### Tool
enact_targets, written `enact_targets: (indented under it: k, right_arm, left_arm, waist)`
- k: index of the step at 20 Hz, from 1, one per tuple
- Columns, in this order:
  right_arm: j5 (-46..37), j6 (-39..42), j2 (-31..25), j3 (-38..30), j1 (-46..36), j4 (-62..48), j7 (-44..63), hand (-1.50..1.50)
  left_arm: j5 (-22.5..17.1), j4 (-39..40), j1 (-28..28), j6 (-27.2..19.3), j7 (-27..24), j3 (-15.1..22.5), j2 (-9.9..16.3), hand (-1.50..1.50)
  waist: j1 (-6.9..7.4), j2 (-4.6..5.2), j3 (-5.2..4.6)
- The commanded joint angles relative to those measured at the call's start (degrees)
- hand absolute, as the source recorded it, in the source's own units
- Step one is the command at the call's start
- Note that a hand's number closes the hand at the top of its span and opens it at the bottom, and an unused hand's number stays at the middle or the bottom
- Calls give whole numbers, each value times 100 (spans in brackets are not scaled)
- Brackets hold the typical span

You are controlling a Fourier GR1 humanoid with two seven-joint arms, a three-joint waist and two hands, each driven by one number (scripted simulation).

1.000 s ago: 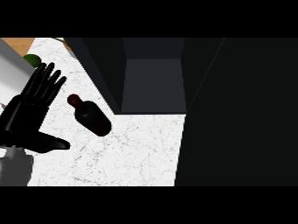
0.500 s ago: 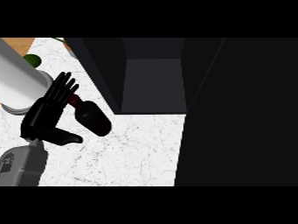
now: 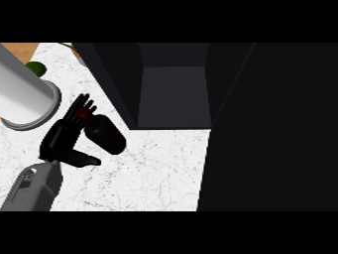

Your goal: Pick up the wine, place it into the cabinet and close the cabinet

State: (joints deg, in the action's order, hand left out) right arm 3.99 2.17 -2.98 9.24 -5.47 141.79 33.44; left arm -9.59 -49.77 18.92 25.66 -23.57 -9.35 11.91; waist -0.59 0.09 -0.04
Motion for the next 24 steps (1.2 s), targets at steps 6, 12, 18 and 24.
enact_targets:
  k: [6,12,18,24]
  right_arm:
    - [436,100,-55,-280,26,264,130,-150]
    - [-119,-35,190,182,-214,-119,-176,-150]
    - [264,1,-9,-134,-240,482,459,-150]
    - [60,-29,147,88,-126,299,244,-150]
  left_arm:
    - [589,1976,455,427,-1471,48,158,-150]
    - [704,3215,1080,415,-2023,-82,47,-150]
    - [560,3327,1067,882,-1953,-132,65,-150]
    - [693,3598,979,789,-2503,-65,-203,-150]
  waist:
    - [-14,8,0]
    - [-71,37,-9]
    - [-55,17,-7]
    - [-114,47,-16]
